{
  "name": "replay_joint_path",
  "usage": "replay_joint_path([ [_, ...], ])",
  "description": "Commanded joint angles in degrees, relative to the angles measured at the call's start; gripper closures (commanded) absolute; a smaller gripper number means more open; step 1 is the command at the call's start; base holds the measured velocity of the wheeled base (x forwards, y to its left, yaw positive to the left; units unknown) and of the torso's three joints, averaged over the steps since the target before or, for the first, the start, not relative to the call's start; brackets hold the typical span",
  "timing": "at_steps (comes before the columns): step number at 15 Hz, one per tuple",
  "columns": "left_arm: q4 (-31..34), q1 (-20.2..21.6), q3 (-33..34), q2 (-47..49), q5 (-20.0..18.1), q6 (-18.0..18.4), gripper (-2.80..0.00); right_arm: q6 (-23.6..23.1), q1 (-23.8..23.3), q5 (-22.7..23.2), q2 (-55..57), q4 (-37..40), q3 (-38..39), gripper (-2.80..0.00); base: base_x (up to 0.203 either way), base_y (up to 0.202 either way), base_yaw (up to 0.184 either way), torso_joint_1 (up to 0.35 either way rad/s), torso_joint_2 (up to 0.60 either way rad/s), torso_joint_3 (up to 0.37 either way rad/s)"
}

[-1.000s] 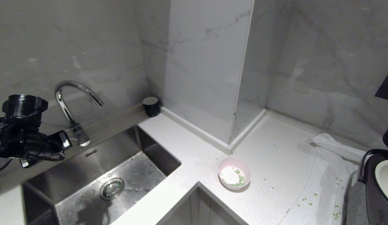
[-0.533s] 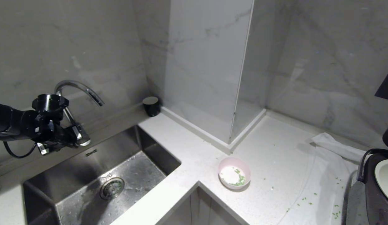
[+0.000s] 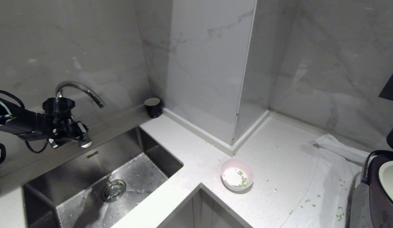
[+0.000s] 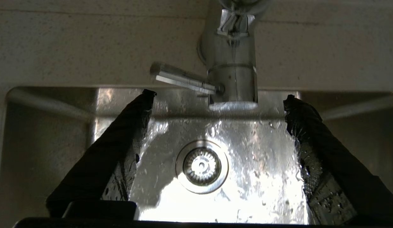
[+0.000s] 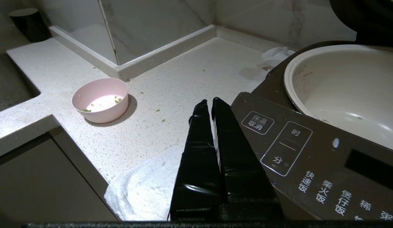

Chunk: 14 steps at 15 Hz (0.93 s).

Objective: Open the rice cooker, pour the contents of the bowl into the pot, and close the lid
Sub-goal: Turn on the tap

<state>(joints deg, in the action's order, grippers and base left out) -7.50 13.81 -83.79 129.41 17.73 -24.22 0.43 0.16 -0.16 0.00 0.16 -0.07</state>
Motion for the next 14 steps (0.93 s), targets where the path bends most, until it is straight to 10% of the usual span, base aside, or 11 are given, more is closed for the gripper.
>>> replay_joint_path([
  [1,-0.1,0.9,-2.4,3.1,0.1,-0.1,-2.80,0.0,0.0,0.1,0.0,0.0,0.0,0.00,0.000,0.000,0.000,0.000,0.00,0.000],
  [8,-0.1,3.7,-6.0,5.6,0.2,-0.2,-2.80,0.0,0.0,0.1,0.0,0.0,0.0,0.00,0.000,0.000,0.000,0.000,0.00,0.000],
  [9,-0.1,4.0,-6.6,5.8,0.2,-0.2,0.00,0.0,0.0,0.1,0.0,0.0,0.1,0.00,0.000,0.000,0.000,0.000,0.00,0.000],
  [14,-0.1,4.5,-8.3,6.8,0.3,0.0,0.00,0.0,0.0,0.0,0.0,0.0,0.1,0.00,0.000,0.000,0.000,0.000,0.00,0.000],
])
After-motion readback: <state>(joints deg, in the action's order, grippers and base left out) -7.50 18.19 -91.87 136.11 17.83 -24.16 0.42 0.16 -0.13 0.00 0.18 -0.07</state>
